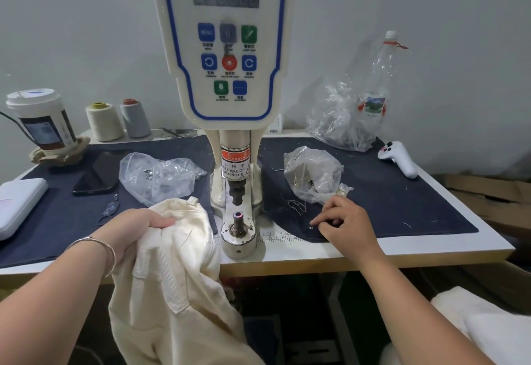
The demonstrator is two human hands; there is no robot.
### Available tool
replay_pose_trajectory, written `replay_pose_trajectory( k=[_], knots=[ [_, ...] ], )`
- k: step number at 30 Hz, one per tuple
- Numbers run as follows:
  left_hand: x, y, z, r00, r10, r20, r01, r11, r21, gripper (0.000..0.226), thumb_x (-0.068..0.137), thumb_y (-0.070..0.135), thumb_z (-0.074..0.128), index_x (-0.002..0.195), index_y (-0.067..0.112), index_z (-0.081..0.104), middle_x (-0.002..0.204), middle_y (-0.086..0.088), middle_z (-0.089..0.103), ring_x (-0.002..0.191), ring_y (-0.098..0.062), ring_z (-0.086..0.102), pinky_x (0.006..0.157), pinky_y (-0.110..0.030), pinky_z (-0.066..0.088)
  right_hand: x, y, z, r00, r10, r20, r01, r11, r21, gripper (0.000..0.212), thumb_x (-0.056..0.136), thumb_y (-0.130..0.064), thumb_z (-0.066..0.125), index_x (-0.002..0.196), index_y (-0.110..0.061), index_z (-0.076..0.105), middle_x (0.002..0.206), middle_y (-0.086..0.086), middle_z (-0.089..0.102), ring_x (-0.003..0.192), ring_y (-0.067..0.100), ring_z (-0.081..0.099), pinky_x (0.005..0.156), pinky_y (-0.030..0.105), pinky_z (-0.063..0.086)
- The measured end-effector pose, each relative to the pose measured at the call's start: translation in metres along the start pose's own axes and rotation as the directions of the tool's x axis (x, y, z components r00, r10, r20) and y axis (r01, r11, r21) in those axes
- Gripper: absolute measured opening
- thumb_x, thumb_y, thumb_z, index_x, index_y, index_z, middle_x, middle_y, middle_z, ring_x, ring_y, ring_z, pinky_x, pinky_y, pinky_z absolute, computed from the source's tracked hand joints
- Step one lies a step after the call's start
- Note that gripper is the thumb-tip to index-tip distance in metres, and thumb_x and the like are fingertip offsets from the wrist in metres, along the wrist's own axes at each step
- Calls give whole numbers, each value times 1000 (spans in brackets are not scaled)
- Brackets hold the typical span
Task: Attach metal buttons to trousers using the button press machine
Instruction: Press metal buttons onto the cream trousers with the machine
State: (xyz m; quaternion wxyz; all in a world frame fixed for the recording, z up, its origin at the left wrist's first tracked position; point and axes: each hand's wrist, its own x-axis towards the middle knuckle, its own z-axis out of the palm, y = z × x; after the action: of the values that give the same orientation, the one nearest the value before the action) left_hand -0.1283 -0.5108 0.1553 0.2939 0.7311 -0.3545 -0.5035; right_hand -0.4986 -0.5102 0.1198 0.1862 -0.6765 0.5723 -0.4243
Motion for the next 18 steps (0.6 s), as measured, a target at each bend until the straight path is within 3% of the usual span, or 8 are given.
replay_pose_trajectory(
  k=[2, 6, 11, 18],
  knots=[
    [1, 0, 0, 1000, 3, -1, -3, 1000, 5, 36, 79, 21, 76, 110, 3, 70, 97, -22, 74, 97, -42, 69, 100, -54, 49, 0, 0, -1, 999, 33, -24, -32, 999, 24, 34, 73, 6, 65, 73, -26, 76, 76, -8, 56, 59, 6, 46, 57, 11, 40],
    [4, 0, -1, 1000, 4, -2, -4, 1000, 5, 39, 78, 21, 77, 112, 4, 69, 100, -22, 74, 99, -43, 68, 101, -55, 47, 4, 2, -4, 991, 101, 83, -103, 994, 25, 28, 74, -2, 72, 73, -29, 74, 81, -11, 57, 68, 5, 50, 62, 13, 41],
    [5, -1, -2, 1000, 4, -9, -4, 1000, 3, 39, 78, 21, 76, 112, 4, 69, 101, -23, 73, 99, -44, 68, 100, -56, 48, 7, 3, -2, 988, 78, 131, -73, 997, -38, 19, 73, -17, 82, 69, -33, 73, 83, -11, 59, 79, 7, 54, 65, 12, 39],
    [2, -1, -2, 1000, 18, -26, -18, 1000, -5, 29, 80, 18, 75, 104, 3, 71, 89, -20, 75, 90, -40, 71, 95, -51, 52, 8, -7, -3, 987, 85, 139, -86, 996, 3, 17, 80, -12, 76, 69, -24, 72, 84, -7, 61, 83, 11, 56, 73, 21, 42]
  ],
)
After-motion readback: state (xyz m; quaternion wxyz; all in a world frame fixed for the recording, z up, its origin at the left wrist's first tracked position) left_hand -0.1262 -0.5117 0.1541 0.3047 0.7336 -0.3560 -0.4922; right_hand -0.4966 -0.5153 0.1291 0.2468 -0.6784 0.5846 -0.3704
